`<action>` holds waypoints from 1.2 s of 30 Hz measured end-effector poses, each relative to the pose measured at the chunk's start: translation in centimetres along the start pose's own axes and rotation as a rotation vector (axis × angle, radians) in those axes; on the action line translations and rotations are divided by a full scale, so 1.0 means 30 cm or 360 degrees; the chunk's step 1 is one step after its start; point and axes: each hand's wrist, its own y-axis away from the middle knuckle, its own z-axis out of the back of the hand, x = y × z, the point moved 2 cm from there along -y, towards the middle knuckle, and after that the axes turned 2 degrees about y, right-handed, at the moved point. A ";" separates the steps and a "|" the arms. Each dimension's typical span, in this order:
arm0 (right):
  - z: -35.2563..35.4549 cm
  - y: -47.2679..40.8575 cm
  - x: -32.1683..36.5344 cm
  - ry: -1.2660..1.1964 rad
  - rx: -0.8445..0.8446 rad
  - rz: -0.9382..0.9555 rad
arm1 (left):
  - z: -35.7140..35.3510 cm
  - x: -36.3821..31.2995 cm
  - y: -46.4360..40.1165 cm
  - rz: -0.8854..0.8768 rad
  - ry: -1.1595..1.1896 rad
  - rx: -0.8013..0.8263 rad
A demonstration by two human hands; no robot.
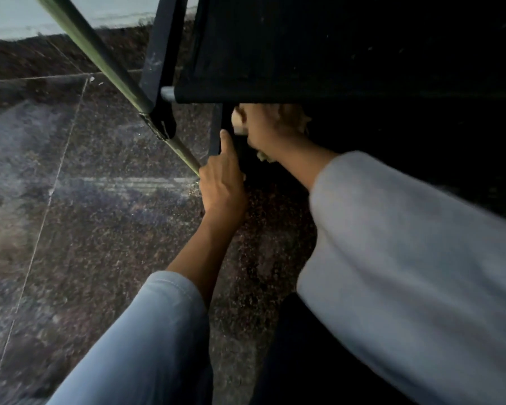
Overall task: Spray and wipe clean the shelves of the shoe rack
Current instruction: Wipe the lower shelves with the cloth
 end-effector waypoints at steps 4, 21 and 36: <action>0.050 0.174 -0.069 0.0251 0.0135 0.0474 | 0.011 -0.012 0.010 -0.0001 -0.0016 0.0007; 0.120 0.057 -0.223 -0.1398 0.0290 -0.0592 | -0.049 -0.097 -0.010 0.0041 0.0726 0.0257; 0.114 0.063 -0.248 -0.0743 0.0329 -0.0396 | -0.071 -0.097 -0.027 -0.0024 0.0601 0.0422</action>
